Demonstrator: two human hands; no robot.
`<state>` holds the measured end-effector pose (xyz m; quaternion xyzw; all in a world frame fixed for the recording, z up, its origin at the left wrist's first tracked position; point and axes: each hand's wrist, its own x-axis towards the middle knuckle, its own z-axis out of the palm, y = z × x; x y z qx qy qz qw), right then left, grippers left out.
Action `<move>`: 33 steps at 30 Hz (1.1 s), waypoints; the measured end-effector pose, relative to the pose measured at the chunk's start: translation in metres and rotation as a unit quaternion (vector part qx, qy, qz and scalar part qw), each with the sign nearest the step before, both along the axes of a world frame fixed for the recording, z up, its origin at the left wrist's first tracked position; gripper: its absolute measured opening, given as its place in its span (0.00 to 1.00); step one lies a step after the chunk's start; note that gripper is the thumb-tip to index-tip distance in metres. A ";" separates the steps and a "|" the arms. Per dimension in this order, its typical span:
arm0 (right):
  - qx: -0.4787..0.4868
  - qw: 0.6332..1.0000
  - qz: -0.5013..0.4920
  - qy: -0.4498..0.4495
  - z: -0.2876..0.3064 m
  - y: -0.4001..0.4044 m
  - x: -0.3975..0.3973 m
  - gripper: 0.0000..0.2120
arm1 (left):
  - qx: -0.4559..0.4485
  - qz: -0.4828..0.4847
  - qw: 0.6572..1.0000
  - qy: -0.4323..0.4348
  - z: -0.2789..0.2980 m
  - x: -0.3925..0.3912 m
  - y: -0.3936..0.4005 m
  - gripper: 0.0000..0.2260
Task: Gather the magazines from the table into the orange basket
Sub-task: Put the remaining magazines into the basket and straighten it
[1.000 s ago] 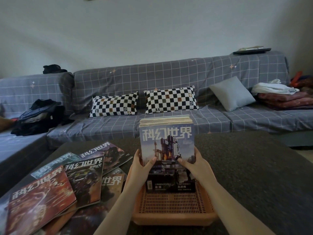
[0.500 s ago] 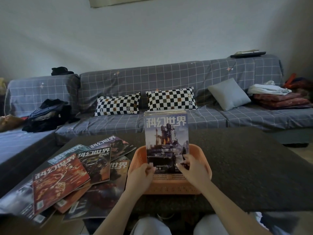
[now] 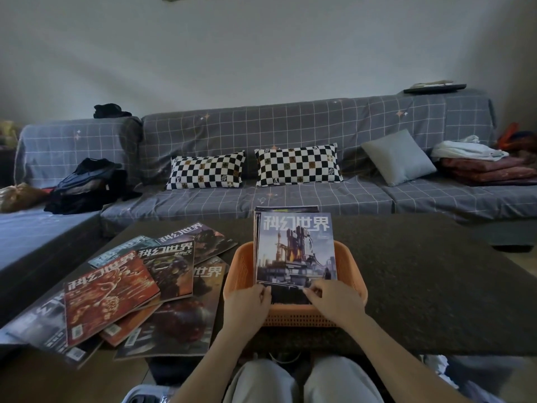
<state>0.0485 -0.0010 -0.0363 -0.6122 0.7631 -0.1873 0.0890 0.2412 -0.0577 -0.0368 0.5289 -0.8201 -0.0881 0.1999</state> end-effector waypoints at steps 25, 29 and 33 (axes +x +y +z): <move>-0.095 0.962 0.173 -0.190 0.029 -0.101 0.106 0.09 | 0.007 0.080 0.973 0.218 0.015 0.074 -0.066 0.09; -0.059 0.957 0.188 -0.212 0.027 -0.130 0.136 0.08 | 0.025 0.125 0.962 0.241 0.006 0.100 -0.085 0.11; -0.013 0.957 0.201 -0.210 0.023 -0.160 0.157 0.09 | 0.005 0.160 0.960 0.230 -0.003 0.122 -0.100 0.11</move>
